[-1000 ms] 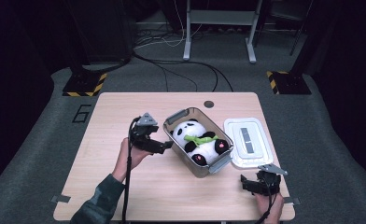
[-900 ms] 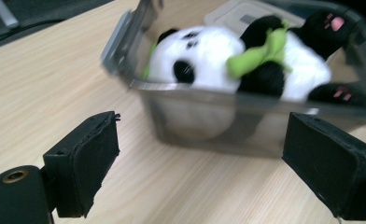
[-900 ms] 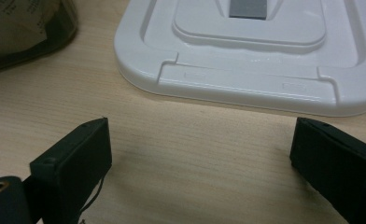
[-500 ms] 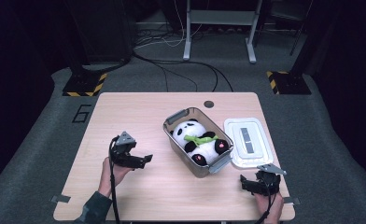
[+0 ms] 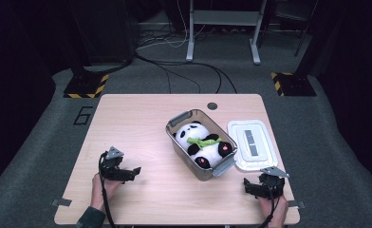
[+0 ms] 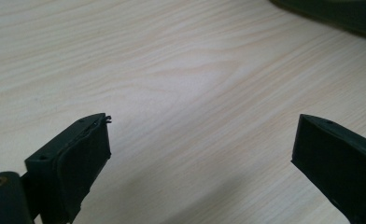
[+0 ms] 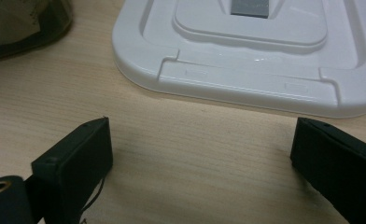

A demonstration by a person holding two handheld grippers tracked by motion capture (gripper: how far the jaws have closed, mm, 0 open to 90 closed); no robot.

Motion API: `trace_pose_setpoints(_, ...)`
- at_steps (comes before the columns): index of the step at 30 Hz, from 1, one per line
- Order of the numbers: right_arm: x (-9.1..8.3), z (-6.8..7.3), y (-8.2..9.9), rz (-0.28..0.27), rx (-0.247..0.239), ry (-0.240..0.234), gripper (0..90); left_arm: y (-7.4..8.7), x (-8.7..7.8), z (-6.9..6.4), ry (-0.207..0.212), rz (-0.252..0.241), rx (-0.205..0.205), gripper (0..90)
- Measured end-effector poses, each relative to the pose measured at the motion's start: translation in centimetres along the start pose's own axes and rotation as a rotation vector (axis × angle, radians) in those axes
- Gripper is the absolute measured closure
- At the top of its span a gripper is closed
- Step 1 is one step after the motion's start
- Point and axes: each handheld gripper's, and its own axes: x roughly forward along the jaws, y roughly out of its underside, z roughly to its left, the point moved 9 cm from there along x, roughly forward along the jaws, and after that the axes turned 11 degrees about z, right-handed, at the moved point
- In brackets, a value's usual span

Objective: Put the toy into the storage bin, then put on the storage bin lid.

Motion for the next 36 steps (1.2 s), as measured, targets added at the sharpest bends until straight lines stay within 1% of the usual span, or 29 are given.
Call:
trace_pose_setpoints(2, 0.0, 0.0, 0.0, 0.002, 0.0, 0.001, 4.5, 0.3, 0.1, 0.2, -0.006, -0.001, -0.003, 3.5)
trace_pose_setpoints(4, 0.0, 0.1, 0.0, 0.004, -0.001, 0.0, 4.1, 0.6, 0.3, 0.5, -0.01, -0.013, -0.018, 2.1)
trace_pose_setpoints(5, 0.0, 0.1, 0.0, 0.005, -0.006, 0.0, 4.0, 1.0, 0.4, 0.6, -0.013, -0.005, -0.027, 1.6)
trace_pose_setpoints(7, 0.0, 0.1, 0.0, 0.005, -0.006, 0.0, 4.0, 1.2, 0.5, 0.8, -0.013, -0.005, -0.031, 0.9)
trace_pose_setpoints(8, 0.0, 0.1, 0.0, 0.005, -0.007, 0.0, 3.9, 1.5, 0.8, 0.9, -0.011, -0.007, -0.039, 0.9)
trace_pose_setpoints(11, 0.0, 0.1, 0.0, 0.005, -0.008, 0.0, 3.8, 2.1, 1.2, 1.1, -0.016, 0.001, -0.043, 0.5)
trace_pose_setpoints(13, 0.0, 0.1, 0.0, 0.005, -0.008, 0.0, 3.8, 2.1, 1.3, 1.0, -0.027, -0.022, -0.043, 0.0)
trace_pose_setpoints(14, 0.0, 0.1, 0.0, 0.005, -0.008, 0.0, 3.7, 2.1, 1.3, 1.1, -0.036, -0.027, -0.041, 0.0)
trace_pose_setpoints(15, 0.0, 0.1, 0.0, 0.006, -0.008, -0.001, 3.5, 2.2, 1.3, 1.1, -0.043, -0.011, -0.027, 0.0)
trace_pose_setpoints(16, 0.1, 0.1, 0.0, 0.006, -0.009, -0.001, 3.5, 2.2, 1.4, 1.0, -0.054, -0.009, -0.017, 0.0)
trace_pose_setpoints(17, 0.1, 0.1, 0.0, 0.006, -0.009, -0.001, 3.5, 2.2, 1.4, 1.0, -0.054, -0.009, -0.017, 0.0)
trace_pose_setpoints(18, 0.0, 0.1, 0.0, 0.007, -0.011, -0.002, 3.4, 2.3, 1.6, 0.9, -0.083, 0.007, 0.002, 0.0)
trace_pose_setpoints(19, 0.0, 0.1, 0.0, 0.007, -0.011, -0.002, 3.4, 2.3, 1.6, 0.9, -0.083, 0.007, 0.002, 0.0)
trace_pose_setpoints(20, 0.0, 0.1, 0.0, 0.01, -0.012, -0.004, 3.3, 2.3, 1.8, 0.7, -0.103, 0.017, 0.032, 0.0)
trace_pose_setpoints(21, 0.0, 0.1, 0.0, 0.01, -0.012, -0.004, 3.3, 2.3, 1.8, 0.7, -0.103, 0.017, 0.032, 0.0)
trace_pose_setpoints(22, 0.1, 0.1, 0.0, 0.021, -0.018, -0.009, 2.5, 2.3, 1.8, 0.6, -0.1, 0.013, 0.029, 0.0)
trace_pose_setpoints(25, -0.1, -0.1, -0.1, 0.016, -0.003, -0.022, 2.9, 2.3, 1.8, 0.5, -0.1, 0.013, 0.027, 0.0)
trace_pose_setpoints(26, -0.2, -0.2, -0.2, 0.012, 0.009, -0.031, 3.4, 2.3, 1.8, 0.5, -0.098, 0.018, 0.035, 0.0)
trace_pose_setpoints(27, -0.3, -0.3, -0.3, 0.008, 0.01, -0.035, 3.7, 2.3, 1.8, 0.5, -0.098, 0.018, 0.036, 0.0)
trace_pose_setpoints(28, -0.4, -0.3, -0.5, 0.002, 0.014, -0.033, 3.9, 2.3, 1.8, 0.5, -0.098, 0.02, 0.035, 0.0)
trace_pose_setpoints(30, -0.7, -0.5, -1.0, -0.002, 0.002, -0.024, 3.9, 2.3, 1.8, 0.5, -0.098, 0.017, 0.037, 0.0)
trace_pose_setpoints(31, -0.8, -0.6, -1.3, -0.005, -0.006, -0.017, 4.0, 2.3, 1.8, 0.4, -0.096, 0.014, 0.028, 0.0)
trace_pose_setpoints(36, -1.3, -1.0, -3.7, -0.025, -0.035, 0.003, 3.8, 2.3, 1.8, 0.4, -0.096, 0.015, 0.028, 0.0)
